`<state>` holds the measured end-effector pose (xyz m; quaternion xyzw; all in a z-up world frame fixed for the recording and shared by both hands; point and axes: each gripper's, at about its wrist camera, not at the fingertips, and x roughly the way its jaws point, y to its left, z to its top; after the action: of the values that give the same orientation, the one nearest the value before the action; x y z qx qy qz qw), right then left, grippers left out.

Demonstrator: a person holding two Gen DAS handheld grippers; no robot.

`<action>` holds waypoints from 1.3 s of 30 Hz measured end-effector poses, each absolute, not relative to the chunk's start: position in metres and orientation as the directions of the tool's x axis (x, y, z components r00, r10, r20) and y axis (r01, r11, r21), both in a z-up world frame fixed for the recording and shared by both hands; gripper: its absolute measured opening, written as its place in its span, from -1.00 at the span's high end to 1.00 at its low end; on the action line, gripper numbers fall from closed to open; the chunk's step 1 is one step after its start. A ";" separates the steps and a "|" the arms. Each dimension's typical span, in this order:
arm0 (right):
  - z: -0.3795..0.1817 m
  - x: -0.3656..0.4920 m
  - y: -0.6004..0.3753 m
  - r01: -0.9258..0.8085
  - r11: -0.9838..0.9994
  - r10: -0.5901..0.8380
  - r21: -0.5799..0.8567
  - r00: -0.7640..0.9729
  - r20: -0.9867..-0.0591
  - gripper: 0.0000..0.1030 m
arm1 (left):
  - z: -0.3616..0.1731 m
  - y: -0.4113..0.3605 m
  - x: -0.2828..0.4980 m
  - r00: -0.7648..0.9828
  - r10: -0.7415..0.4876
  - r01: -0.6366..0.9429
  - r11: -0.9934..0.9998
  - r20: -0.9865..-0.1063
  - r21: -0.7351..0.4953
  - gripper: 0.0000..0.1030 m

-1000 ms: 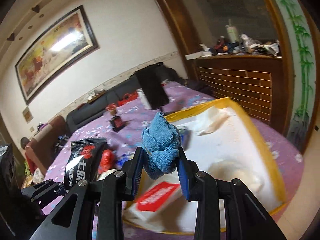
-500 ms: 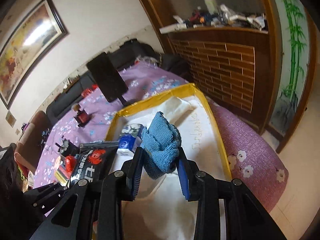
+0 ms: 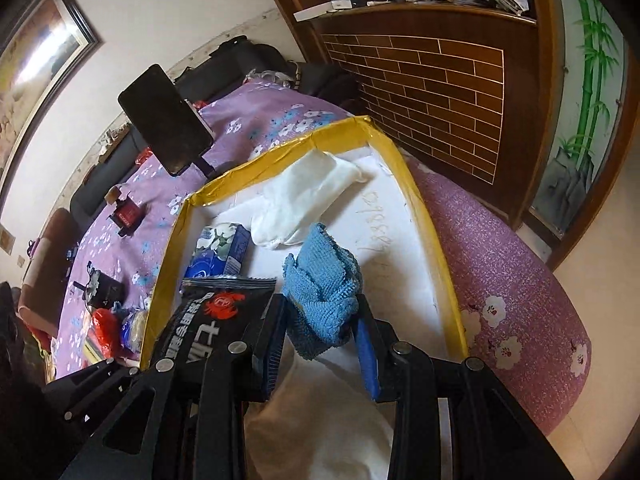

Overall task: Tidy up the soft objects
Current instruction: 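Carry the blue towel and black packet into the tray and release them, then swing the left tool to the bagged coloured sponges and grasp them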

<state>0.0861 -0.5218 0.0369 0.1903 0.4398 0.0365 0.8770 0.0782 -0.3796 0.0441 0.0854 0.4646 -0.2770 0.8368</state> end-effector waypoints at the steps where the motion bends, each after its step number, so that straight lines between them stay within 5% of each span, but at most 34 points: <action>1: 0.037 0.087 -0.522 0.105 0.924 0.232 0.366 0.608 -0.759 0.28 | 0.044 -0.380 0.080 0.414 -0.385 0.541 0.833 -0.825 -0.118 0.20; 4: 0.037 0.087 -0.521 0.112 0.923 0.230 0.367 0.605 -0.762 0.25 | 0.041 -0.382 0.084 0.410 -0.384 0.536 0.835 -0.827 -0.123 0.11; 8: 0.039 0.087 -0.520 0.113 0.924 0.228 0.366 0.605 -0.763 0.23 | 0.040 -0.378 0.087 0.409 -0.387 0.515 0.846 -0.827 -0.141 -0.29; 20: 0.056 0.063 -0.522 0.122 0.908 0.229 0.402 0.658 -0.718 0.10 | 0.059 -0.362 0.070 0.424 -0.422 0.518 0.839 -0.801 -0.168 -0.29; 39: 0.078 -0.011 -0.421 -0.107 0.869 0.414 0.483 0.691 -0.592 0.07 | 0.082 -0.251 0.000 0.505 -0.445 0.466 0.862 -0.740 -0.201 -0.30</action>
<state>-0.0107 -0.4208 0.0781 0.2105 0.3648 0.1456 0.8952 0.0002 -0.2513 0.0819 0.0123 0.4227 -0.2624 0.8674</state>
